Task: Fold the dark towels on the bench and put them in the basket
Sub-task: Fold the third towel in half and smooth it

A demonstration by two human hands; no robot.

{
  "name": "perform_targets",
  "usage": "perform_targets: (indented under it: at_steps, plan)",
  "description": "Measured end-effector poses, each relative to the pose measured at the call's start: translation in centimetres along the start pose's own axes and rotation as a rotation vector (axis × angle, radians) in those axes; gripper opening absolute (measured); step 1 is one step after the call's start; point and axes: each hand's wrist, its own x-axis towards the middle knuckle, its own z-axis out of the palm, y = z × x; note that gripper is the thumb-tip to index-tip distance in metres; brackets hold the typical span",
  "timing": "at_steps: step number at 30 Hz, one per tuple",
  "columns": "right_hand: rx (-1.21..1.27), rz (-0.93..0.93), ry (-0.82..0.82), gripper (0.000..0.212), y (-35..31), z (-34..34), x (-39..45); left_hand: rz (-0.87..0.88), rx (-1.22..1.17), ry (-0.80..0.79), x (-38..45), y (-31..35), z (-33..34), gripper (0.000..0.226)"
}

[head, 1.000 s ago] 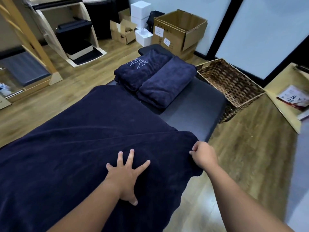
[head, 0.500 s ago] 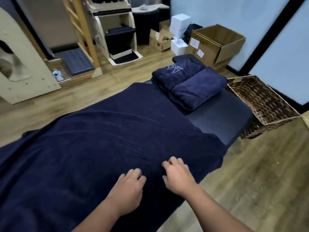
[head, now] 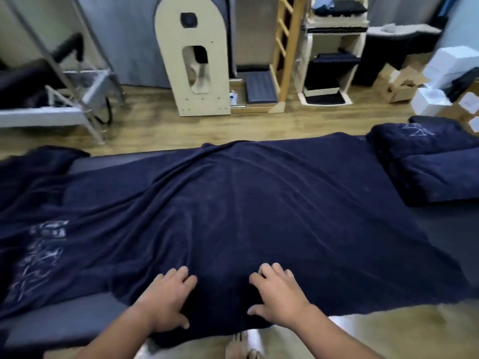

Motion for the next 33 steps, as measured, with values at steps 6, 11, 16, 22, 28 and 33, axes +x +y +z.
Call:
perform_targets:
  at_steps: [6,11,16,22,28,33]
  plan:
    - [-0.171,-0.046,-0.003,0.034,-3.0,0.9,0.0,-0.151,0.073,0.015,-2.3,0.5,3.0,0.029]
    - [-0.006,-0.096,-0.144,0.008,-4.2,-0.2,0.2,-0.131,0.053,-0.110,-2.6,-0.2,3.1,0.026]
    - [0.188,-0.034,-0.218,0.019,-5.0,-1.7,1.2,-0.135,-0.123,-0.186,-3.8,-2.4,1.4,0.028]
    - [0.124,-0.025,-0.024,0.025,-10.0,-1.1,4.0,-0.160,-0.230,0.045,-4.9,-6.4,1.5,0.008]
    - [0.143,-0.025,0.032,0.021,-18.3,-0.8,6.6,-0.392,0.029,0.189,-7.9,-14.4,4.7,0.048]
    - [0.017,-0.113,0.027,0.039,-26.6,-0.3,8.6,-0.410,0.104,0.223,-9.2,-20.7,8.6,0.057]
